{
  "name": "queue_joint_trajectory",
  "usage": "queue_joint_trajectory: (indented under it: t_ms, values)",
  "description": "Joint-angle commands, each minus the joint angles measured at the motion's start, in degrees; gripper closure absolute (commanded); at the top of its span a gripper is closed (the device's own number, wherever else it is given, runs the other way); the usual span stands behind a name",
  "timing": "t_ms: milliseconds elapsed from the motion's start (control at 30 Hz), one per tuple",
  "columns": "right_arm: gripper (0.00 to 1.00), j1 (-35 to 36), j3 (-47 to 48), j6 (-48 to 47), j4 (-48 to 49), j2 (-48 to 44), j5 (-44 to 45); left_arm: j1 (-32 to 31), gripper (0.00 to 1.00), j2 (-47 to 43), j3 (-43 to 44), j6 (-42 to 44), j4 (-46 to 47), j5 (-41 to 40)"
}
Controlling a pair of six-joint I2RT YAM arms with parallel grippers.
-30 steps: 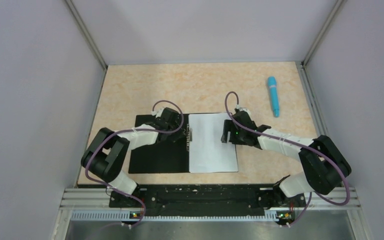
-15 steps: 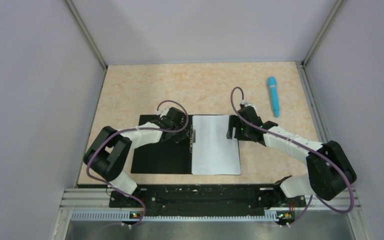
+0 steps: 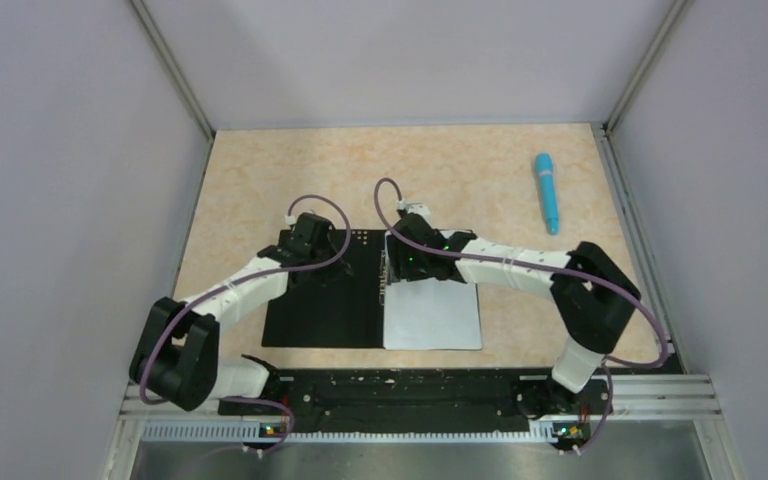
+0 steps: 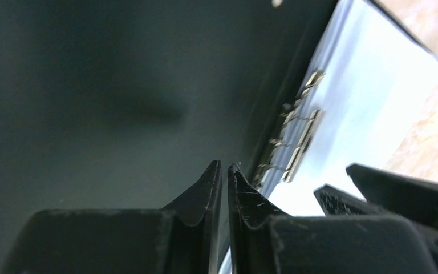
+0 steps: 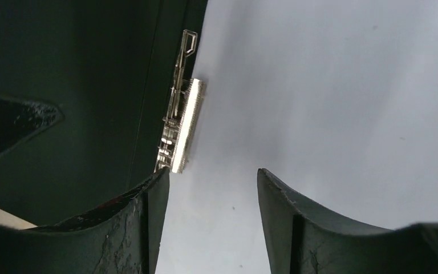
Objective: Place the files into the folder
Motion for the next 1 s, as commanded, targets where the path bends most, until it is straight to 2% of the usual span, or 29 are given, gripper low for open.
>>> queue_joint_trajectory:
  t_ms: [0,333,800,967]
  values:
    - [0.43,1.8,6.6,1.8,-0.1,6.8,1.5,2.4,0.87,-4.6,-4.0,4.4,-2.0,3.8]
    - [0.62,2.7,12.0,2.1,-2.0,12.8,1.5,5.1,0.9,-8.2,-6.1,6.5,-1.8,6.2]
    - [0.8,3.1,12.4,2.6,-2.4,14.1,0.5,5.3,0.93,-6.9,-6.0,6.2,-0.6,7.7]
    - [1.0,2.8,12.6,1.4,-2.7,14.1,0.7,5.4,0.94,-6.7,-6.0,5.5,-0.3,8.6]
